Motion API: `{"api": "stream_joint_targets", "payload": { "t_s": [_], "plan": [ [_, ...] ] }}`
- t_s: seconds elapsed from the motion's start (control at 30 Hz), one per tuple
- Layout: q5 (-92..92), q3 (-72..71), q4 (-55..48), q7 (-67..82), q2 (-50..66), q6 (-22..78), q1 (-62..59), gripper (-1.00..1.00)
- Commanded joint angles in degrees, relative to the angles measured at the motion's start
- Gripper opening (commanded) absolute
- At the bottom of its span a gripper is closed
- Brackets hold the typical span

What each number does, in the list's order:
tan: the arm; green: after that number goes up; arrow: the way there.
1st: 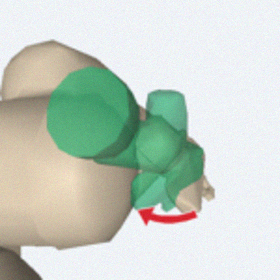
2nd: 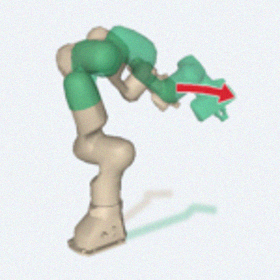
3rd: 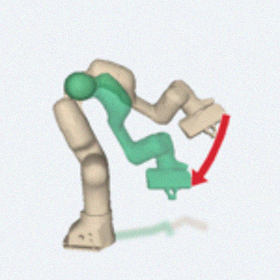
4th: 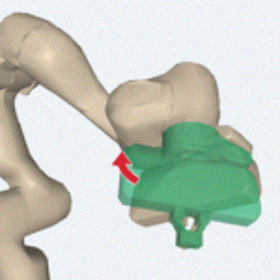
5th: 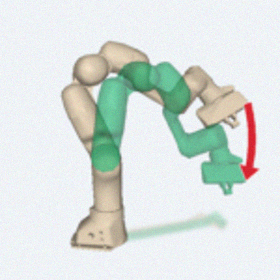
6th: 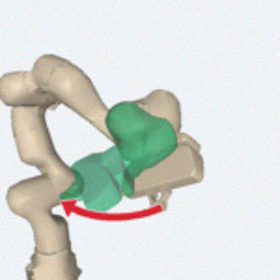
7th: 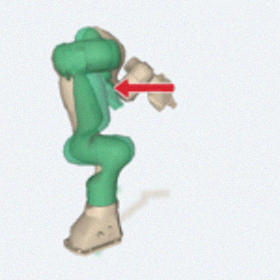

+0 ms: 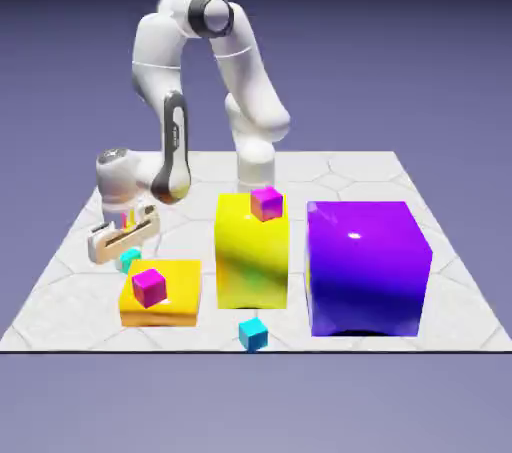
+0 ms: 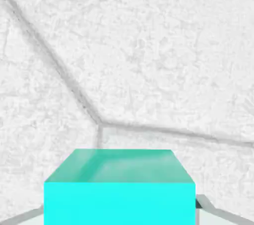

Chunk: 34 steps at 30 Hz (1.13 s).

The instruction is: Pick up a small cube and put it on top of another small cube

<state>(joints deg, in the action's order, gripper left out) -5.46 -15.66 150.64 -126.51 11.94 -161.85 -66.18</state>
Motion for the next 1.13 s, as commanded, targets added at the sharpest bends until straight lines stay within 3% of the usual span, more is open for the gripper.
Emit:
{"api": "stream_joint_targets", "payload": {
  "t_s": [0.0, 0.73, 0.8, 0.97, 1.0, 1.1],
  "plan": [
    [1.2, -1.4, 0.4, 0.9, -2.1, 1.7, -1.2, -1.0],
    [20.3, -6.4, -5.9, 12.3, -47.8, 51.9, 42.2, -1.0],
    [20.7, -6.4, -6.0, 12.5, -48.6, 52.9, 43.1, -1.0],
    [22.4, -9.0, 1.8, 12.7, -44.9, 41.4, 43.6, -1.0],
    [22.4, -9.0, 1.8, 12.7, -44.9, 41.4, 43.6, 1.0],
    [21.6, -7.9, -1.6, 12.6, -46.5, 46.4, 43.4, 1.0]
  ]
}}
